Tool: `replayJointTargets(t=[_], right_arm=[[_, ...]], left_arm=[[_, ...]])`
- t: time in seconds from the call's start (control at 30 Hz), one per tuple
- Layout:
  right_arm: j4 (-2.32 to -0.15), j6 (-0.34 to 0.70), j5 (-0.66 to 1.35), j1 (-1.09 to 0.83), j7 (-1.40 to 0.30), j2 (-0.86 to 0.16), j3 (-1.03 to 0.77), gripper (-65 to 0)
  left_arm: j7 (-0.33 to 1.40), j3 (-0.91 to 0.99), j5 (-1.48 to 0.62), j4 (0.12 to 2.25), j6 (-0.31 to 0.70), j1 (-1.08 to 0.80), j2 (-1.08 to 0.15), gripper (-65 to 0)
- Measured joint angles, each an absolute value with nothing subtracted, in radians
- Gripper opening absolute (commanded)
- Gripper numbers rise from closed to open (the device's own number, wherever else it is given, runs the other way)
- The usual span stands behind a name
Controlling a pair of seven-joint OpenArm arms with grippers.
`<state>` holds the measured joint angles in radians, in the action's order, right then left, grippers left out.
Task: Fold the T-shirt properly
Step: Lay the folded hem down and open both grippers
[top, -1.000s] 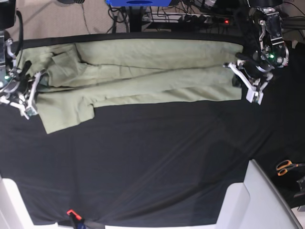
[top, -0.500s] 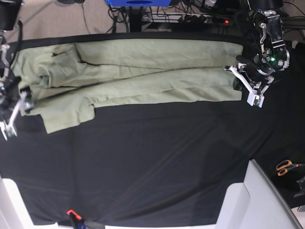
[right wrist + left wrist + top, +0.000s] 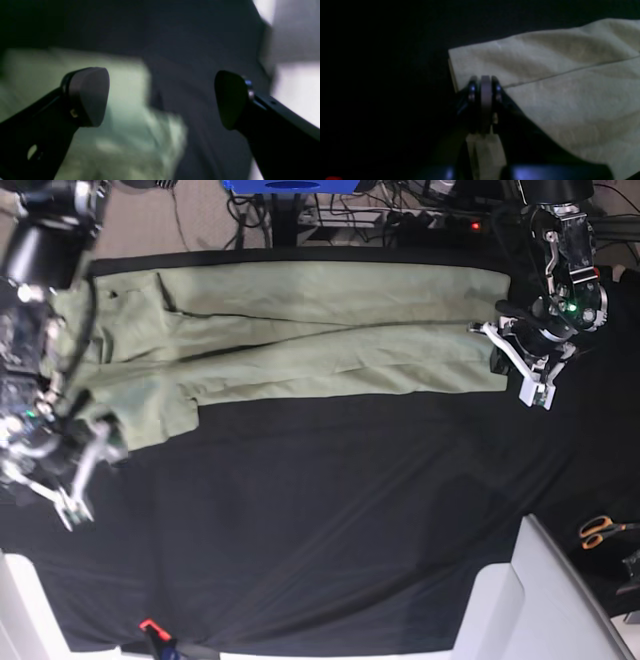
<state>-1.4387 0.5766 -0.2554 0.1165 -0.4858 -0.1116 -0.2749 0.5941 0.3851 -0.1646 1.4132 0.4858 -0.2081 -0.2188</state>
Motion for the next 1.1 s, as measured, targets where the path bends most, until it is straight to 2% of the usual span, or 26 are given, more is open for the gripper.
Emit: replayJointTargets(t=[0.07,0.17,0.27,0.43,0.7,0.73,0.77,0.87,0.97,1.1], right_arm=[[-1.392,0.578,-0.258,0.117,-0.427,-0.103,-0.290,-5.7],[-1.220,0.562,-0.280,0.162,-0.466,-0.109,-0.317,-15.9],[-1.036,0.560,-0.281,0.255,-0.464,-0.117,-0.366,-22.1],[-0.921,0.576,-0.265,0.306,-0.364,-0.134,-0.396,-22.4],[-0.706,0.566,-0.268,0.377,-0.329,-0.177,-0.406,-24.6],[-0.694,0.567,-0.269,0.378,-0.326,-0.179,-0.406,-28.5],[-0.690,0.570,-0.266,0.376,-0.321,-0.179,-0.406,-35.9],[-0.690,0.578,-0.261,0.372,-0.314,-0.179,-0.406,-64.4],[-0.690,0.577,-0.263,0.373,-0.316,-0.179,-0.406,-63.2],[-0.720,0.577,-0.269,0.364,-0.327,-0.176,-0.406,-65.0]], left_arm=[[0.595,0.385,-0.164,1.412,0.486,-0.208,-0.213,-65.0],[0.594,0.385,-0.165,1.412,0.486,-0.207,-0.206,-65.0],[0.595,0.384,-0.164,1.412,0.486,-0.205,-0.196,-65.0],[0.595,0.384,-0.164,1.412,0.486,-0.206,-0.196,-65.0],[0.595,0.387,-0.164,1.411,0.485,-0.211,-0.195,-65.0],[0.595,0.387,-0.164,1.411,0.485,-0.211,-0.194,-65.0],[0.594,0.387,-0.165,1.411,0.486,-0.211,-0.194,-65.0],[0.594,0.387,-0.165,1.411,0.485,-0.211,-0.194,-65.0],[0.595,0.387,-0.164,1.411,0.486,-0.211,-0.195,-65.0],[0.595,0.386,-0.165,1.411,0.486,-0.211,-0.194,-65.0]])
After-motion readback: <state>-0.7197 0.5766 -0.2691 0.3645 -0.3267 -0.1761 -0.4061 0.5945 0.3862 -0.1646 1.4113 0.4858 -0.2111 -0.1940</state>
